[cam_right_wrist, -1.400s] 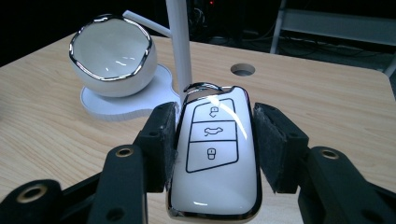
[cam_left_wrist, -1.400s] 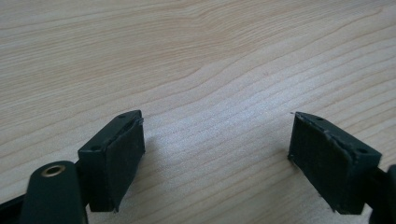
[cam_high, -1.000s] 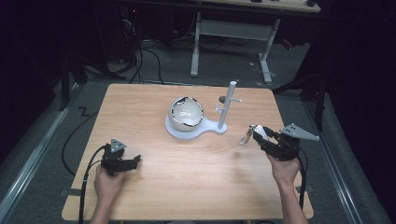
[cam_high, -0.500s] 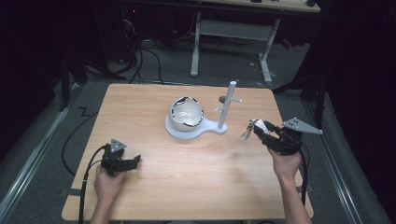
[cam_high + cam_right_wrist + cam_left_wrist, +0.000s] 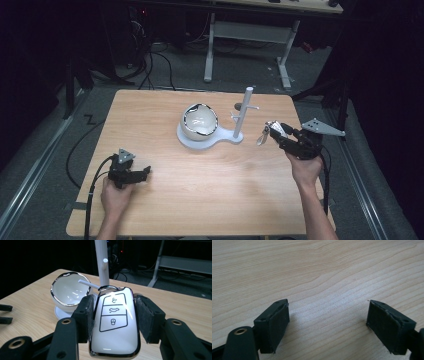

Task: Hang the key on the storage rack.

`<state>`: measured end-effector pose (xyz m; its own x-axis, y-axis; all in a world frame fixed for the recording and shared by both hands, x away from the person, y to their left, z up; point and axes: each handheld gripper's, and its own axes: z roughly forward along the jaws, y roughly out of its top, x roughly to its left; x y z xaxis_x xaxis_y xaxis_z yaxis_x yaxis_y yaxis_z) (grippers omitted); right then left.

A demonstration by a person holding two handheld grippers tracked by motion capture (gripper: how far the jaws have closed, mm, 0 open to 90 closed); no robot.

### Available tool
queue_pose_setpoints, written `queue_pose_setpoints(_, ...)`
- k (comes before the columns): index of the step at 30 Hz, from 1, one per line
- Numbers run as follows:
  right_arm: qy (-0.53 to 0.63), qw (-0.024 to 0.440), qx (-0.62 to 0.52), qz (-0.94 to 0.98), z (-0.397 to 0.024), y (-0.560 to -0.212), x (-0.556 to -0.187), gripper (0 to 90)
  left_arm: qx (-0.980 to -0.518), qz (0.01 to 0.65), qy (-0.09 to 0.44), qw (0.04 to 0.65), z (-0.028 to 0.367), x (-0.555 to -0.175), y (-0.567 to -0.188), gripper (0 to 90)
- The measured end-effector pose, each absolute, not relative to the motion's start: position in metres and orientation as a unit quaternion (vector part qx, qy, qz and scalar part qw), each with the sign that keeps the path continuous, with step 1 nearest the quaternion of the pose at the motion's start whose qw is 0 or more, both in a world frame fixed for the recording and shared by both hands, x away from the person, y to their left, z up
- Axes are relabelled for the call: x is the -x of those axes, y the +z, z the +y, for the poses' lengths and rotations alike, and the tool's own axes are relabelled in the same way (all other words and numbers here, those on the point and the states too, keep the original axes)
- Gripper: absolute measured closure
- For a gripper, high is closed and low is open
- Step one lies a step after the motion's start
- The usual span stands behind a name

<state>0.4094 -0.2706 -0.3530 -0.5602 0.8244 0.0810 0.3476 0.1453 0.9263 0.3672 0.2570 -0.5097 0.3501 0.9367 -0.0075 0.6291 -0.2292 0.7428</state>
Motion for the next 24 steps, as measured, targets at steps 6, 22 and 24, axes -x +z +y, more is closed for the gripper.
queue_pose_setpoints(6,0.520,0.233,-0.403,0.716,-0.268,-0.344,-0.414,50.9,-0.750,0.522,0.229,0.336,0.257,-0.367,-0.510,18.7)
queue_pose_setpoints(22,0.526,0.234,-0.393,0.717,-0.257,-0.327,-0.427,50.9,-0.750,0.522,0.229,0.336,0.257,-0.367,-0.510,18.7)
queue_pose_setpoints(24,0.528,0.233,-0.392,0.717,-0.256,-0.325,-0.429,50.9,-0.750,0.522,0.229,0.336,0.257,-0.367,-0.510,18.7)
